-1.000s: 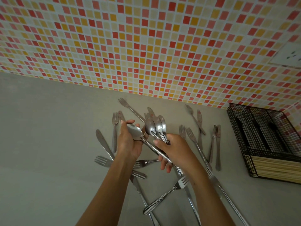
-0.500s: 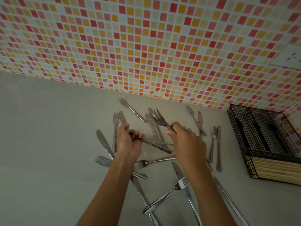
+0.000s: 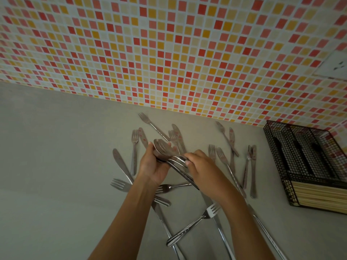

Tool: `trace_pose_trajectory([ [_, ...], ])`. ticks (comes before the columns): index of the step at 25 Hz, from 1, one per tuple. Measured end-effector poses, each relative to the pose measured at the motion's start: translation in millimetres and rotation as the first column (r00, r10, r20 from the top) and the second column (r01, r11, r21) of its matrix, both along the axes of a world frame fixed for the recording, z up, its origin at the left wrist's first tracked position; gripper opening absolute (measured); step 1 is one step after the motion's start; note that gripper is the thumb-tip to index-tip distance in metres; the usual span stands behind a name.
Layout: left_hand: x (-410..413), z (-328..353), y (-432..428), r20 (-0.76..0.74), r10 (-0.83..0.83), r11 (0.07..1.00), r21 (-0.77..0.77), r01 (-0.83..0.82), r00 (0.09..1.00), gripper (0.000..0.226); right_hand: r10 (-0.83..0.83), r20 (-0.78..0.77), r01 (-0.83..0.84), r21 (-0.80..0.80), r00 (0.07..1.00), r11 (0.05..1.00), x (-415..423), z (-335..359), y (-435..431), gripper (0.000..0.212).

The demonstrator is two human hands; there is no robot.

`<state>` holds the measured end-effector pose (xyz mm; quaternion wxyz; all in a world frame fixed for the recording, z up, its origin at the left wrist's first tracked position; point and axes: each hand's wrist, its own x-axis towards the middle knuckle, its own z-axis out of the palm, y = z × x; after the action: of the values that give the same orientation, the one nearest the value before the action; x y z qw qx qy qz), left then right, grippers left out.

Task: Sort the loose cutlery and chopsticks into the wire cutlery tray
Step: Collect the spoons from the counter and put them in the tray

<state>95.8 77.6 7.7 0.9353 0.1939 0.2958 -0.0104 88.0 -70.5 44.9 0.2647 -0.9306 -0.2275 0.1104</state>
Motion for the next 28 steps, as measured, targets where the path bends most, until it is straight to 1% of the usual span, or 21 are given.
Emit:
trace_pose_trajectory([
  [1, -0.2, 1.6, -0.5, 0.010, -0.009, 1.000, -0.020, 0.009, 1.000, 0.041, 0.019, -0.011, -0.019, 0.016, 1.000, 1.000, 0.2, -2.6, 2.3, 0.033],
  [3, -0.7, 3.5, -1.4, 0.032, -0.011, 1.000, -0.029, 0.012, 0.999, 0.039, 0.020, 0.016, -0.020, 0.012, 1.000, 1.000, 1.9, -6.2, 4.9, 0.033],
  [6, -1.3, 4.2, -3.4, 0.069, 0.003, 1.000, -0.013, -0.002, 0.998, 0.040, -0.091, 0.084, 0.086, 0.060, 0.992, 0.995, 3.7, -10.3, 6.3, 0.024],
  [9, -1.4, 4.3, -2.9, 0.076, 0.013, 1.000, 0.011, -0.013, 0.997, 0.040, -0.208, 0.110, 0.195, 0.119, 0.972, 0.974, 3.1, -14.5, 9.4, 0.013],
  [11, -2.1, 4.8, -2.0, 0.077, 0.009, 1.000, 0.015, -0.010, 0.997, 0.041, -0.269, 0.124, 0.253, 0.136, 0.955, 0.958, 2.7, -16.7, 11.4, 0.009],
  [14, -3.3, 5.8, -3.8, 0.077, -0.011, 1.000, 0.004, 0.011, 0.997, 0.040, -0.275, 0.205, 0.252, 0.129, 0.940, 0.959, -0.3, -19.2, 14.9, 0.010],
  [16, -2.9, 5.7, -5.6, 0.048, -0.024, 1.000, 0.013, 0.023, 0.999, 0.038, -0.264, 0.268, 0.239, 0.122, 0.927, 0.963, -2.2, -20.7, 16.1, 0.011],
  [17, -2.4, 5.0, -5.6, 0.033, -0.023, 1.000, 0.020, 0.023, 0.999, 0.038, -0.272, 0.253, 0.247, 0.128, 0.928, 0.961, -3.2, -20.6, 15.5, 0.011],
  [18, -1.9, 4.0, -4.7, 0.023, -0.018, 1.000, 0.025, 0.017, 1.000, 0.038, -0.283, 0.203, 0.259, 0.140, 0.937, 0.956, -3.6, -20.3, 14.2, 0.012],
  [21, -1.0, 0.4, 0.5, 0.001, 0.003, 1.000, 0.028, -0.003, 1.000, 0.038, -0.280, 0.010, 0.275, 0.162, 0.960, 0.948, -3.2, -19.3, 7.9, 0.016],
  [22, -1.0, 0.0, 1.2, -0.002, 0.008, 1.000, 0.030, -0.008, 1.000, 0.039, -0.275, -0.019, 0.274, 0.169, 0.961, 0.947, -2.8, -18.9, 6.0, 0.016],
  [26, 0.5, -0.1, 0.1, -0.001, 0.039, 0.996, 0.077, -0.039, 0.999, 0.039, -0.248, -0.054, 0.254, 0.167, 0.967, 0.953, -2.9, -13.5, 7.2, 0.019],
  [28, 1.5, 0.3, 1.4, 0.012, 0.067, 0.993, 0.092, -0.068, 0.998, 0.039, -0.223, -0.094, 0.237, 0.198, 0.970, 0.951, -4.6, -10.6, 9.7, 0.020],
])
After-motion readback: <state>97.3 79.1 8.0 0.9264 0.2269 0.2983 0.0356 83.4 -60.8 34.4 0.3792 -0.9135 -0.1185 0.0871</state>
